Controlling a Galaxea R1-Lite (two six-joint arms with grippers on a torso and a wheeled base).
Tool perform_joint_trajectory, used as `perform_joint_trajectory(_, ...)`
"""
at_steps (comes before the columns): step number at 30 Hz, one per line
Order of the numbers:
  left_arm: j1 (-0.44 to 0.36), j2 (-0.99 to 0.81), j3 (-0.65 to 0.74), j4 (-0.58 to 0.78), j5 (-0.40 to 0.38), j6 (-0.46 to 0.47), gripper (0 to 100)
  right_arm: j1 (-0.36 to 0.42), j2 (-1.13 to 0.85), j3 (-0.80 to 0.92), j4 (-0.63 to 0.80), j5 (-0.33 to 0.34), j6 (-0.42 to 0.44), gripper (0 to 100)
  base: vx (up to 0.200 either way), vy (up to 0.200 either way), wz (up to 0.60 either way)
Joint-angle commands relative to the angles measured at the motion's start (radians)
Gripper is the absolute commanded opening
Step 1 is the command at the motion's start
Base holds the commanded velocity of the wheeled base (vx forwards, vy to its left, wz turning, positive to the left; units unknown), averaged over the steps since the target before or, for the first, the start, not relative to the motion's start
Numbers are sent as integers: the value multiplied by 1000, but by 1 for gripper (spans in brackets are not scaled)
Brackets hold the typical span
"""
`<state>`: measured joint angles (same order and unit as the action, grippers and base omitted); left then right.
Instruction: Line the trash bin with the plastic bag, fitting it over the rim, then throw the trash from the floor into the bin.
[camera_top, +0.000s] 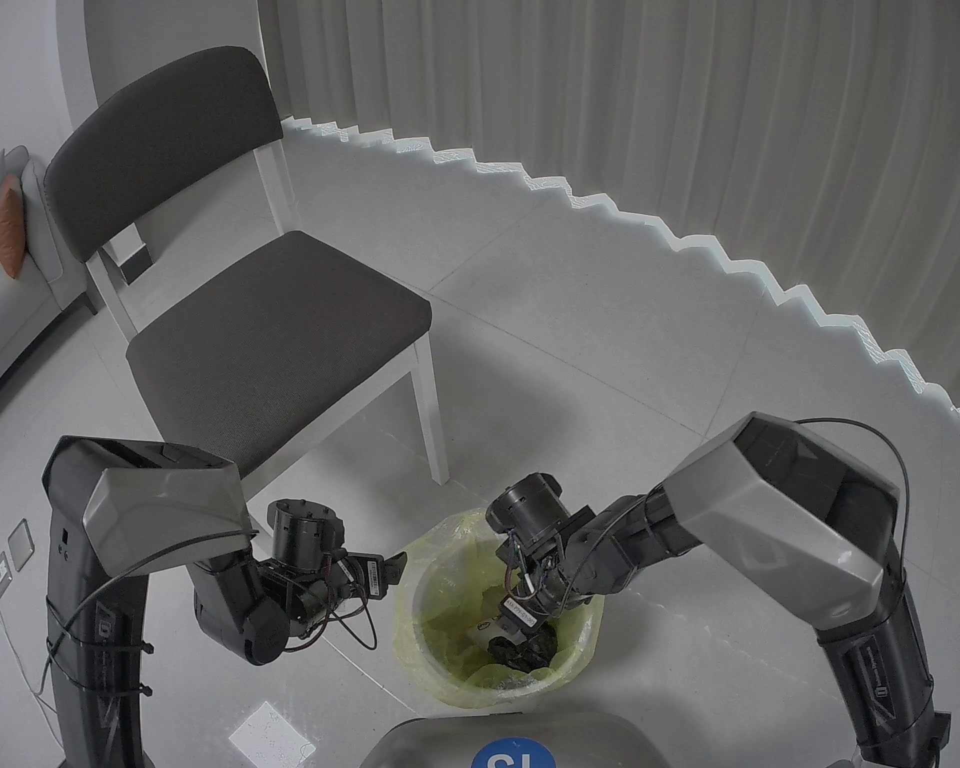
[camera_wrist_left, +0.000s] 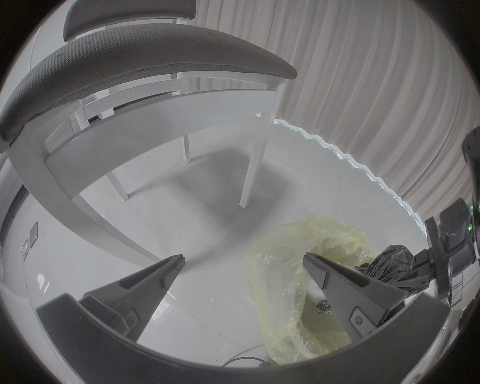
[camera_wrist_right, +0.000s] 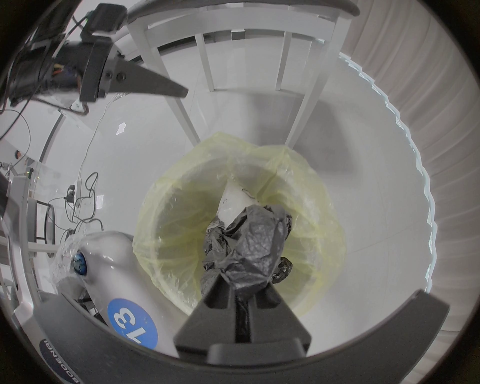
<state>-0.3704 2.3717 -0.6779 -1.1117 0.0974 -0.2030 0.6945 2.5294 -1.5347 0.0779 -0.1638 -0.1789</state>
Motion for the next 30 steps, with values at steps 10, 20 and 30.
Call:
perform_joint_trajectory(10, 15, 138, -86, 16, -12, 51, 100, -144, -155, 30, -1, 10, 7, 100, 0, 0, 0)
perform_joint_trajectory(20, 39, 144, -270, 260, -91, 53, 100, -211, -156, 25, -4, 13, 7, 100, 0, 0, 0)
perform_joint_trajectory(30, 48, 153, -384, 411, -94, 51, 100, -236, -72, -27, -18, 13, 3, 100, 0, 0, 0)
